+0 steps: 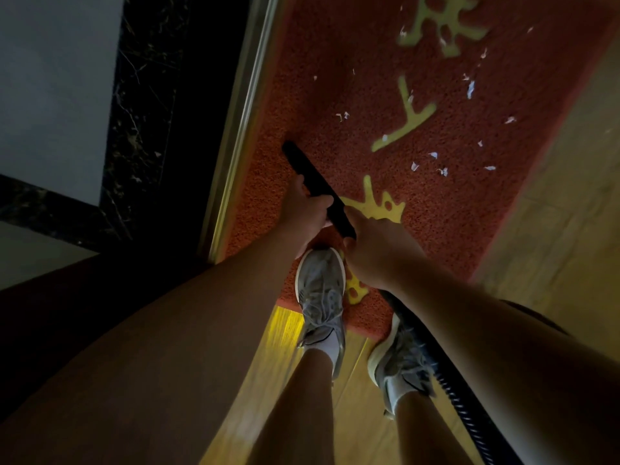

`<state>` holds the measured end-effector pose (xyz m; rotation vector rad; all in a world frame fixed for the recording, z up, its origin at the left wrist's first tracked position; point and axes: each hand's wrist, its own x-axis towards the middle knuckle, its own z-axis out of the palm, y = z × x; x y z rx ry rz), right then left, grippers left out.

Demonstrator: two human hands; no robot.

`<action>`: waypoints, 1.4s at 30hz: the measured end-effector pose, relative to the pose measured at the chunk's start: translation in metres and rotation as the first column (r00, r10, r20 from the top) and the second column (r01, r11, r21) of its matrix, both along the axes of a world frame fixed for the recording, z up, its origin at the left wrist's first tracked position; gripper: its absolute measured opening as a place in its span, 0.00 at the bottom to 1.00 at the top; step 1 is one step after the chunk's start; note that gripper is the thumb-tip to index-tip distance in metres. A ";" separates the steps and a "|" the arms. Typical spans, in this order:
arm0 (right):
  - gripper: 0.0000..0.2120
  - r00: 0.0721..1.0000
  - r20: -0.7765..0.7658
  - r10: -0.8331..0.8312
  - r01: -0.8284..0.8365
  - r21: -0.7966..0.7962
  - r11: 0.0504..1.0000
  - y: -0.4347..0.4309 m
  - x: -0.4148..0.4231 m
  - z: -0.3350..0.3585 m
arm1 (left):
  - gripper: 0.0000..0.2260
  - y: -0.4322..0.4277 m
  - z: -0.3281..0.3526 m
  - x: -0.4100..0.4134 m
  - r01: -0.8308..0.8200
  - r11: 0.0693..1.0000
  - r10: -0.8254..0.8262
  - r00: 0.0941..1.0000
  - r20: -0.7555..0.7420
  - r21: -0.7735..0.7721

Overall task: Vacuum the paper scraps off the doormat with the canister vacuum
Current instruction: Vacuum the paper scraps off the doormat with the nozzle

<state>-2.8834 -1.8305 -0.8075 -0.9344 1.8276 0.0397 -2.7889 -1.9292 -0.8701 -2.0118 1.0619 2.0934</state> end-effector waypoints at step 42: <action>0.27 1.000 0.020 -0.013 0.013 0.024 1.000 0.006 -0.010 0.013 | 0.27 0.017 0.001 -0.005 -0.006 1.000 0.007 0.999 -0.033 0.030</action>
